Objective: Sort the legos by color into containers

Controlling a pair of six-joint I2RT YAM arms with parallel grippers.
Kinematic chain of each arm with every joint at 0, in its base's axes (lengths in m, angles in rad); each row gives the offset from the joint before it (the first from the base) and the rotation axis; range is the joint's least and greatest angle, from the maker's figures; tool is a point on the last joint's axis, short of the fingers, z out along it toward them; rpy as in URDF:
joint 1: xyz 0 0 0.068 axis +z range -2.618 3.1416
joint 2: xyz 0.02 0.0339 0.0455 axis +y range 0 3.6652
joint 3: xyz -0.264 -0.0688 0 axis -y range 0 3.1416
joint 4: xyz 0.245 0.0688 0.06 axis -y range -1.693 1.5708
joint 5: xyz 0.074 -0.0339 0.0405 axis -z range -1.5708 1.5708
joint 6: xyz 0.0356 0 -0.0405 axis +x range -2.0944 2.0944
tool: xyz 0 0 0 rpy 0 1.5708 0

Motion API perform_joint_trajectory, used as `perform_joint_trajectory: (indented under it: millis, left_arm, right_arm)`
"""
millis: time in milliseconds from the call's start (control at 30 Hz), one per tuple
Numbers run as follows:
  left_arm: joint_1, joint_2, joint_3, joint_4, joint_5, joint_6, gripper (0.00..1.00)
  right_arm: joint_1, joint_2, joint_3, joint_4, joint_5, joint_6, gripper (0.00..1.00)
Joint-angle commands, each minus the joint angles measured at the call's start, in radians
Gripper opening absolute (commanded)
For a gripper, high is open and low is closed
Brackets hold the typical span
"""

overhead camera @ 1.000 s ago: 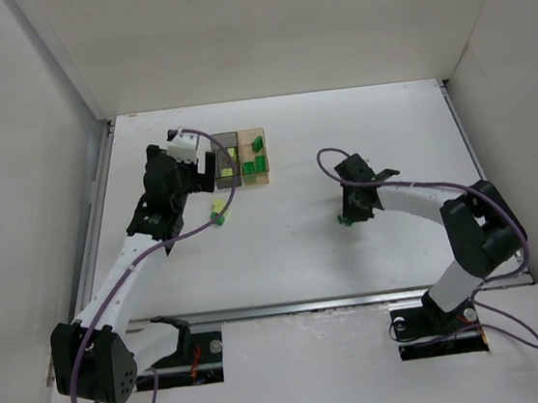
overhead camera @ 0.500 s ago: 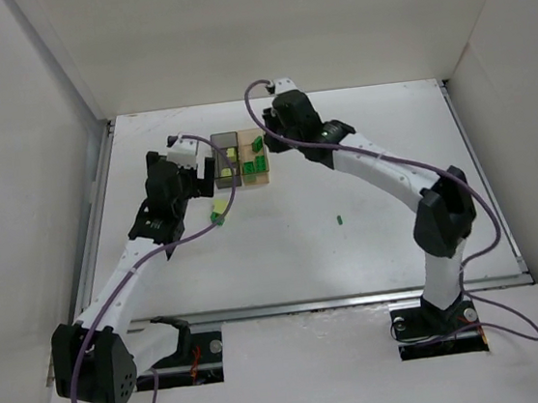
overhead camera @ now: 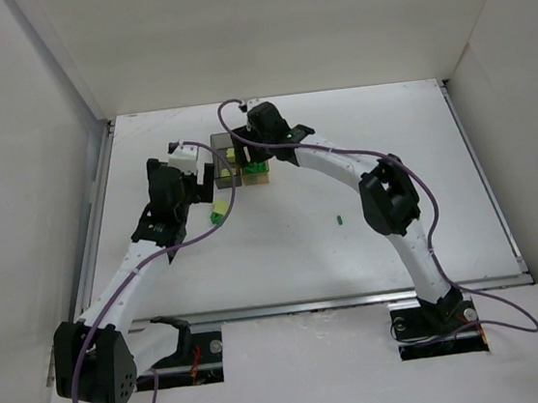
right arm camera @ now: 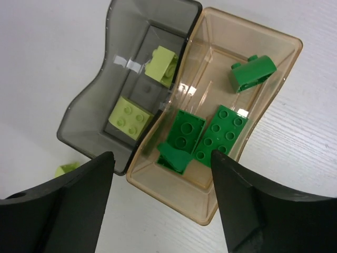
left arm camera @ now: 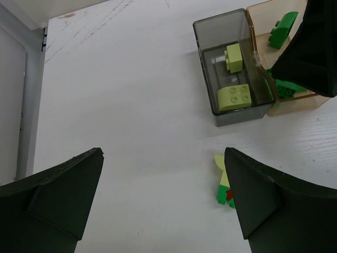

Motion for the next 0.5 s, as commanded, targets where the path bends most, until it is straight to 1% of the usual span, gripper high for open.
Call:
perform_joint_trajectory:
  millis: [0, 67, 133, 200, 300, 333, 367, 400, 433, 467]
  left_arm:
    - [-0.006, -0.028, -0.009, 0.064, -0.015, -0.018, 0.99]
    - [-0.006, -0.028, -0.009, 0.064, -0.006, -0.018, 0.99]
    - [-0.006, -0.028, -0.009, 0.064, 0.004, -0.027, 0.99]
    - [-0.006, -0.028, -0.009, 0.064, 0.005, -0.027, 0.99]
    - [-0.006, -0.04, -0.024, 0.064, 0.005, -0.027, 0.99]
    - [-0.006, -0.04, -0.024, 0.064, 0.005, -0.027, 0.99]
    - [-0.006, -0.04, -0.036, 0.064, 0.005, -0.027, 0.99]
    - [-0.006, -0.04, -0.048, 0.073, 0.005, -0.018, 0.99]
    - [-0.006, -0.04, -0.048, 0.073, 0.005, -0.008, 0.99]
    - [-0.006, -0.04, -0.062, 0.082, 0.005, -0.008, 0.99]
  right_arm:
    - [-0.004, -0.062, 0.053, 0.042, -0.031, -0.006, 0.8]
    - [-0.004, -0.11, 0.044, 0.03, -0.031, -0.006, 0.81]
    - [-0.004, -0.153, -0.001, 0.013, -0.003, -0.006, 0.81]
    - [-0.004, -0.243, -0.053, -0.037, 0.041, -0.006, 0.81]
    - [-0.004, -0.384, -0.229, -0.149, 0.106, 0.02, 0.81]
    - [-0.023, -0.421, -0.29, -0.172, 0.119, 0.035, 0.81]
    - [-0.037, -0.458, -0.426, -0.191, 0.12, 0.054, 0.81]
    - [-0.051, -0.534, -0.499, -0.203, 0.111, 0.092, 0.81]
    - [-0.083, -0.57, -0.571, -0.214, 0.083, 0.112, 0.81]
    - [-0.098, -0.604, -0.702, -0.214, 0.068, 0.127, 0.81]
